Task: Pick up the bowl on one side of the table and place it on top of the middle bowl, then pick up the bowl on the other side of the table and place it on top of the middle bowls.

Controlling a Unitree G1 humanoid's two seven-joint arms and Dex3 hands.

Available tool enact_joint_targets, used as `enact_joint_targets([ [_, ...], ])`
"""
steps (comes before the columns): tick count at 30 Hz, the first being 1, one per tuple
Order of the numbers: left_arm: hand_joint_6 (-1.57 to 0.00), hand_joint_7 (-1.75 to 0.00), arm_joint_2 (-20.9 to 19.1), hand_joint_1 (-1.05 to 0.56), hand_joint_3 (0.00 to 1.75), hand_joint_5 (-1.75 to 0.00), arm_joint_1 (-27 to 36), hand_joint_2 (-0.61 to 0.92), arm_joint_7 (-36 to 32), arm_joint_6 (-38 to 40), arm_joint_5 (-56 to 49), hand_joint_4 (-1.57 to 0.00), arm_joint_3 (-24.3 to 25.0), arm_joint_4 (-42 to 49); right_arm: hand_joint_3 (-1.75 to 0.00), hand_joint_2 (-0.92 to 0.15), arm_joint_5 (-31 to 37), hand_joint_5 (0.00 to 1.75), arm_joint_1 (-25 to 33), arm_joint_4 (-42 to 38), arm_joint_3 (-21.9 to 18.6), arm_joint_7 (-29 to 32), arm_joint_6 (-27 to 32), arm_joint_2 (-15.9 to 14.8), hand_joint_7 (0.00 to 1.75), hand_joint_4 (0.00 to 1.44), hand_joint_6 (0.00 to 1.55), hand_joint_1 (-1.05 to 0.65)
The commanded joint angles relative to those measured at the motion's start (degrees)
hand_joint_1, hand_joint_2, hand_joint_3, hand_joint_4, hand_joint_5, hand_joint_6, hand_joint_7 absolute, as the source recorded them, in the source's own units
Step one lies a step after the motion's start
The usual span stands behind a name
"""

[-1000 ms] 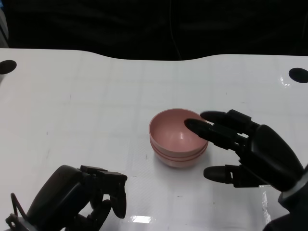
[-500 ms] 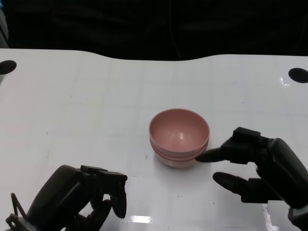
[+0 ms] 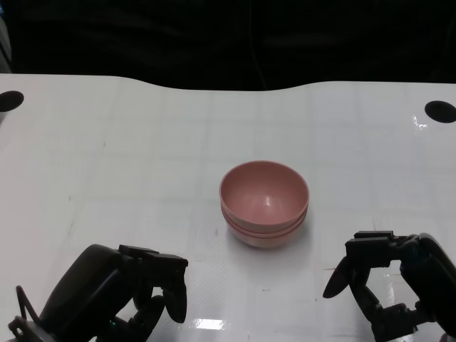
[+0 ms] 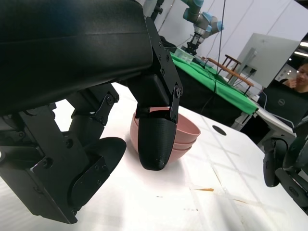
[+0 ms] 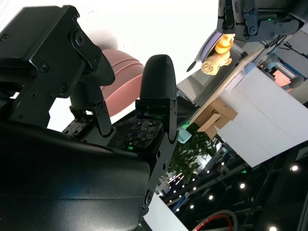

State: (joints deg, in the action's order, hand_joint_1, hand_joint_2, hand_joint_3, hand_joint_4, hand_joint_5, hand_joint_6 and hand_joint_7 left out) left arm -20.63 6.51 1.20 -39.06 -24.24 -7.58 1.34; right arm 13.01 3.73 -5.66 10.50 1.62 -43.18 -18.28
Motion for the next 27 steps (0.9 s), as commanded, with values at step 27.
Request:
enact_joint_targets([
  [27, -0.88, -1.37, -0.71, 0.07, 1.61, -1.65, -1.37, 0.15, 3.09, -1.92, 7.91, -0.89, 0.53, 6.74, -1.73, -0.07, -0.95, 1.72, -6.40, -12.96, -2.69, -4.20, -5.41, 2.13, 1.46, 0.99, 0.92, 0.21],
])
